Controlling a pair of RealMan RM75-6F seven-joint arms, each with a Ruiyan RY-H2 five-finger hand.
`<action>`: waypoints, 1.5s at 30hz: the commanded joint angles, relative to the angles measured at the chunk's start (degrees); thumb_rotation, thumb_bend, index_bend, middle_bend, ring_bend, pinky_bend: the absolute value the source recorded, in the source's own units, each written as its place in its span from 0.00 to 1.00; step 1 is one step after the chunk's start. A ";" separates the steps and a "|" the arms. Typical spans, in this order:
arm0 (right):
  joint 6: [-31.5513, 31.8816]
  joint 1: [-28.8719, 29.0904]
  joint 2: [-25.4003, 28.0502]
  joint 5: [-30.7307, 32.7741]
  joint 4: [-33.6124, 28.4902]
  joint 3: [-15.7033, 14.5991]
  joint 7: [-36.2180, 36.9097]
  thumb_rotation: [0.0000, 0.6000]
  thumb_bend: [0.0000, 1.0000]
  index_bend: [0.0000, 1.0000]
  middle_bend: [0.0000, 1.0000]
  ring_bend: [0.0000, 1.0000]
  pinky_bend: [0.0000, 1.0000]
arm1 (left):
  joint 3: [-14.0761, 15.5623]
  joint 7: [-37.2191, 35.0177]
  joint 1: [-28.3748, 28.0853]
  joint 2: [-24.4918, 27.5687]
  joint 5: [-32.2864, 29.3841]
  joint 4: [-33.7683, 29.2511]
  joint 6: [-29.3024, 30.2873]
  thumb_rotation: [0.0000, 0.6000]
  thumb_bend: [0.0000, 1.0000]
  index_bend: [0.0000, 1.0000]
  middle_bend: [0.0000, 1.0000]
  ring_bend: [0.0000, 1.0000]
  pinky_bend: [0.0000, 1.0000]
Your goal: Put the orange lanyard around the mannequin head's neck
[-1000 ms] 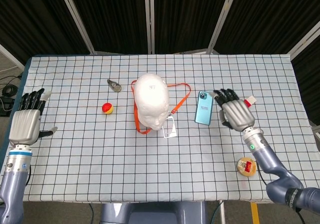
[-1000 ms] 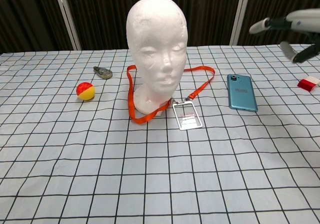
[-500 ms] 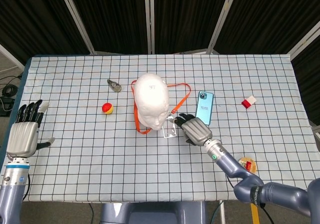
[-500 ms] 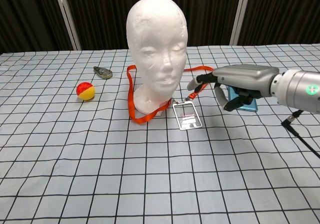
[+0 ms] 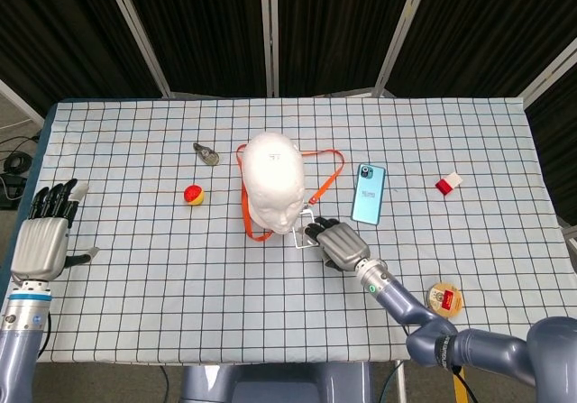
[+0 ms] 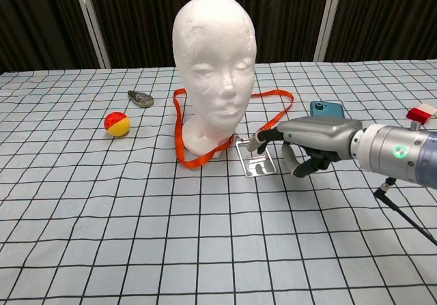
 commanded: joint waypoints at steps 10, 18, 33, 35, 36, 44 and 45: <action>-0.58 -0.27 -0.97 -0.87 1.38 -1.12 0.57 1.00 0.96 0.21 0.20 0.12 0.23 | -0.85 0.35 0.28 -0.33 -0.28 0.19 -1.19 1.00 0.00 0.00 0.00 0.00 0.00; -2.34 -0.16 -0.44 -0.37 0.98 -1.77 0.50 1.00 0.96 0.24 0.23 0.16 0.24 | -1.58 0.41 0.42 -0.57 -0.66 0.77 -2.02 1.00 0.00 0.00 0.00 0.00 0.00; -6.02 0.14 3.95 -2.30 -6.68 -4.02 3.25 1.00 0.97 0.28 0.28 0.21 0.28 | -2.00 1.39 0.62 -1.23 -0.39 0.97 -2.80 1.00 0.00 0.00 0.00 0.00 0.00; -6.66 0.23 4.79 -2.71 -8.20 -4.48 3.72 1.00 0.97 0.29 0.28 0.21 0.28 | -2.06 1.55 0.63 -1.32 -0.35 1.00 -2.91 1.00 0.00 0.00 0.00 0.00 0.00; -6.86 0.25 5.09 -2.88 -8.76 -4.65 3.92 1.00 0.97 0.29 0.28 0.21 0.28 | -2.08 1.61 0.64 -1.35 -0.33 1.00 -2.93 1.00 0.00 0.00 0.00 0.00 0.00; -8.71 0.65 7.46 -4.15 -13.43 -5.80 5.74 1.00 0.98 0.30 0.29 0.22 0.29 | -2.21 1.99 0.79 -1.51 -0.18 1.01 -3.07 1.00 0.00 0.00 0.00 0.00 0.00; -9.02 0.76 7.75 -4.23 -13.93 -5.95 5.89 1.00 0.98 0.30 0.29 0.22 0.29 | -2.24 2.01 0.81 -1.51 -0.17 1.01 -3.09 1.00 0.00 0.00 0.00 0.00 0.00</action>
